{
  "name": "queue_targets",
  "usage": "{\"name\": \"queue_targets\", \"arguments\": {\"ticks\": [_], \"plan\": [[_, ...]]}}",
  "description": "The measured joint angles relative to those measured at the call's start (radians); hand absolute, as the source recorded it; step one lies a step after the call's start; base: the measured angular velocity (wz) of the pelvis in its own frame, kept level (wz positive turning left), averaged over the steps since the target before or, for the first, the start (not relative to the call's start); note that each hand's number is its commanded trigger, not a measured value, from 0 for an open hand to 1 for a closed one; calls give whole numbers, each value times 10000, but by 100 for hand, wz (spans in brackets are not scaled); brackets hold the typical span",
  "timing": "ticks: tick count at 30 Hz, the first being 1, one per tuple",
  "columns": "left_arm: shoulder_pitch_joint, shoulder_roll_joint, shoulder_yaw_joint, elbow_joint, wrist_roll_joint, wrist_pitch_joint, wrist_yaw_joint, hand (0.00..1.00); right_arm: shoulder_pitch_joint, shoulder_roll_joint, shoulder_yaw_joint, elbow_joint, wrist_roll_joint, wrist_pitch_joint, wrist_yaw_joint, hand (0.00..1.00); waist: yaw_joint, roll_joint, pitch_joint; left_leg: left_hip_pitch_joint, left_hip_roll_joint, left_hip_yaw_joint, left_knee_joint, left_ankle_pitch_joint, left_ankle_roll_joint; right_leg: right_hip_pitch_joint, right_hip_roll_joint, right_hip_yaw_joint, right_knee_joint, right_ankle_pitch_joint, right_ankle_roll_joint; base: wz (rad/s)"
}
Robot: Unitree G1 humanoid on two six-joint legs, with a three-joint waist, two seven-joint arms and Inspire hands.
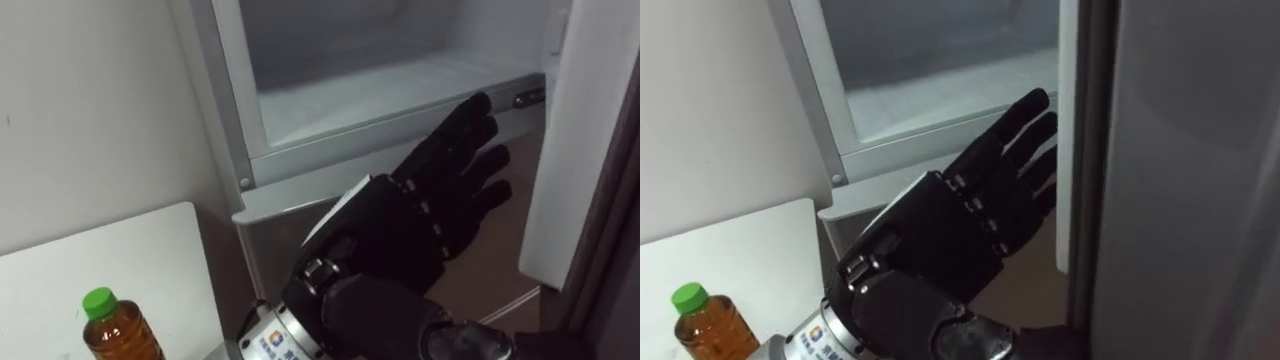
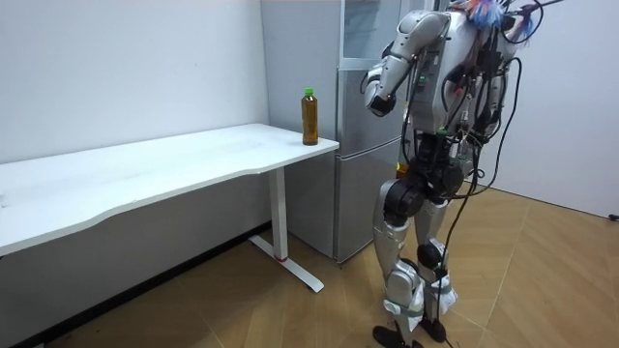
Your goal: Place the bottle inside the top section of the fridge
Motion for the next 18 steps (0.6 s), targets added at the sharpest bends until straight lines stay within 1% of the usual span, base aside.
{"name": "queue_targets", "arguments": {"ticks": [2,9,12,15,18], "plan": [[0,1,-4,0,-3,0,-1,0,29,-32,0,9,126,-1,-63,0,-1,25,-7,51,8,158,5,1,0,7,3,102,1,0,-1,-19],[0,4,-2,0,-13,6,-105,0,94,-50,-174,78,314,1,-186,0,-114,48,-13,165,21,227,14,1,-1,13,29,349,11,7,-13,-14],[0,9,-1,0,-10,6,-105,0,93,-44,-181,94,318,-2,-204,0,-162,48,-13,237,56,400,15,1,-1,9,64,521,12,29,-44,-18],[0,6,-2,1,-11,6,-104,0,81,-39,-197,185,340,-17,-221,0,-225,47,-12,269,82,449,12,0,-2,7,95,601,11,48,-71,-10],[-1,3,2,1,-61,7,-100,0,96,-51,-200,228,619,-12,-224,0,-226,44,-9,314,135,579,11,0,-4,-10,165,829,11,74,-114,-14]]}}
